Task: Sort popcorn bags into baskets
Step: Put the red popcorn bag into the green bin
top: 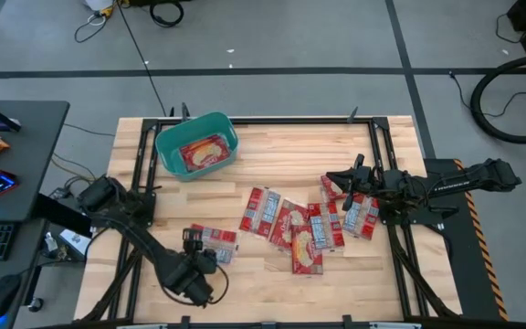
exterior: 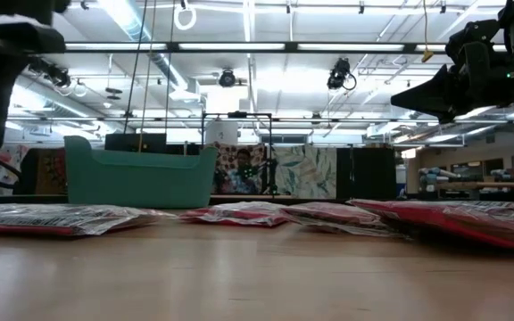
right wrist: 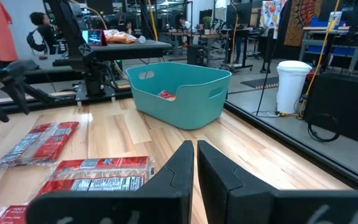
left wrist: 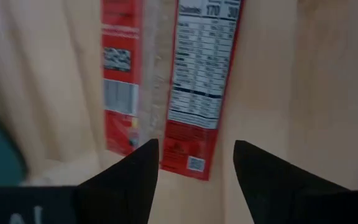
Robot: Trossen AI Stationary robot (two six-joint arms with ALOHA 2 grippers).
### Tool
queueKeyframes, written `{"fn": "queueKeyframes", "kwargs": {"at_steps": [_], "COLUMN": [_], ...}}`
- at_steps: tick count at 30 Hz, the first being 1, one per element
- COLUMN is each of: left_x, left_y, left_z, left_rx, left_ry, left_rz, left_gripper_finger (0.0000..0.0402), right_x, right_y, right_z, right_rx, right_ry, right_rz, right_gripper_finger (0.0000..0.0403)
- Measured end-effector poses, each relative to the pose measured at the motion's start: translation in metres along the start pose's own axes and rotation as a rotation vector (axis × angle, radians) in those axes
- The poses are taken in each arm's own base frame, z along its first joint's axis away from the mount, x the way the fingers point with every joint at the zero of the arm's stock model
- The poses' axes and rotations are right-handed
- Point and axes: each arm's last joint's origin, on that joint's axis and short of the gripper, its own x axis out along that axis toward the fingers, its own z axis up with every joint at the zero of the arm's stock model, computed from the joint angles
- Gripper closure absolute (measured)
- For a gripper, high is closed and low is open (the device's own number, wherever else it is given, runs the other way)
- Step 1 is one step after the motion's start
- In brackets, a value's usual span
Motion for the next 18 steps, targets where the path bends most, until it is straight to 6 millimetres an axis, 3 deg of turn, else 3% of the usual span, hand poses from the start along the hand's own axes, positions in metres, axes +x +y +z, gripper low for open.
{"fn": "queueKeyframes", "kwargs": {"at_steps": [9, 18], "left_x": [-0.009, 0.024], "left_y": [-0.02, -0.023], "left_z": [-0.02, -0.043], "left_rx": [0.072, 0.043], "left_ry": [-0.134, -0.098], "left_rz": [0.112, 0.14], "left_gripper_finger": [0.0189, 0.0189], "right_x": [0.0, 0.0], "right_y": [0.0, 0.0], "right_z": [0.0, 0.0], "right_rx": [0.0, 0.0], "right_ry": [0.0, 0.0], "right_rz": [0.0, 0.0], "right_gripper_finger": [0.0377, 0.0377]}}
